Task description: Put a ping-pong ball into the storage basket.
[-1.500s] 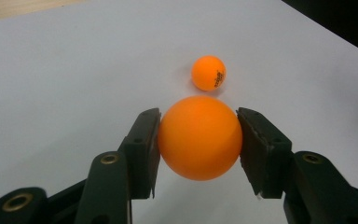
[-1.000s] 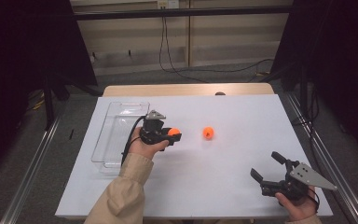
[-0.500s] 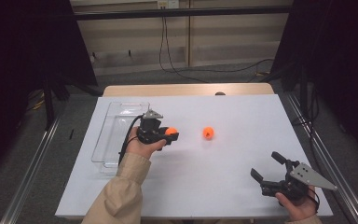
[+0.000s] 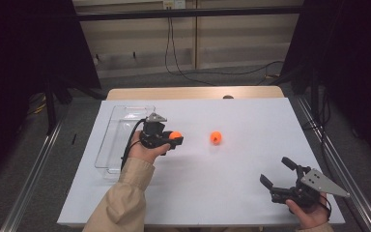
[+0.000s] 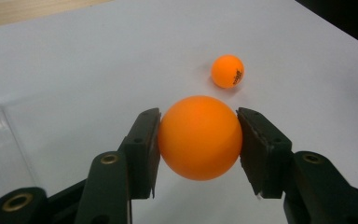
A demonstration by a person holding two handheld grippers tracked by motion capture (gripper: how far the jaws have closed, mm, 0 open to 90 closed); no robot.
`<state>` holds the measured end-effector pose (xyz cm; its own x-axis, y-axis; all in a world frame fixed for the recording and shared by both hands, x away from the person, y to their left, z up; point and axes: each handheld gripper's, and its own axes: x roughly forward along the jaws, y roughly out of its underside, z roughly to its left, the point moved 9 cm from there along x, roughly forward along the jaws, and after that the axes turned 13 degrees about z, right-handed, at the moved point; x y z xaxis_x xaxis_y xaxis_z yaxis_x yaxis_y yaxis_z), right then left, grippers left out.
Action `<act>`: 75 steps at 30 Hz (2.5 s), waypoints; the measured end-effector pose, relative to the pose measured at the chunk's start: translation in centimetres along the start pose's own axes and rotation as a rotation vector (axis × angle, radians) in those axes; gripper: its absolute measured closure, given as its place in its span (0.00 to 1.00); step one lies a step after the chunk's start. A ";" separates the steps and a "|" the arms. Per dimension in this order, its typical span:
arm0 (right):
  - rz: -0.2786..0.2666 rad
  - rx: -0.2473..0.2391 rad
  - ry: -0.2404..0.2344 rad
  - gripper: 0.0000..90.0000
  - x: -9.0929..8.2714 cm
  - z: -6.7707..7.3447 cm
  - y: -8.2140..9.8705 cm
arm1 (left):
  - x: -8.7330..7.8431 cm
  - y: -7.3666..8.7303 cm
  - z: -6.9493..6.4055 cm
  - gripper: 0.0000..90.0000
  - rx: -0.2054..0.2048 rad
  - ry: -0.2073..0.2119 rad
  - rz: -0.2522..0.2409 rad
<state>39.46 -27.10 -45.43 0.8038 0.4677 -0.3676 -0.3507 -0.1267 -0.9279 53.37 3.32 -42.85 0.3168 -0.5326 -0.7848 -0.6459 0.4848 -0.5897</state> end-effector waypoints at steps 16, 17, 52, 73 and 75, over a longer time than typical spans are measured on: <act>0.003 -0.011 -0.008 0.01 0.0 0.1 0.0 | -0.6 0.2 0.4 0.57 -0.010 -0.002 0.000; 0.003 -0.011 -0.008 0.01 0.1 0.1 0.0 | -0.6 0.1 0.4 0.57 -0.013 -0.003 -0.003; 0.002 -0.005 -0.011 0.01 0.1 0.2 0.0 | -2.3 0.4 1.9 0.57 -0.033 -0.030 -0.004; -0.006 -0.008 -0.008 0.01 0.1 0.1 -0.1 | -3.5 0.7 3.3 0.57 -0.061 -0.061 -0.018; -0.006 -0.006 -0.004 0.01 0.1 0.1 -0.1 | -3.7 0.9 3.6 0.57 -0.043 -0.071 -0.003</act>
<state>39.50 -26.93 -45.35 0.8041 0.4719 -0.3617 -0.3427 -0.1293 -0.9305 54.14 8.19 -41.13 0.3663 -0.4824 -0.7957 -0.6735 0.4526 -0.5844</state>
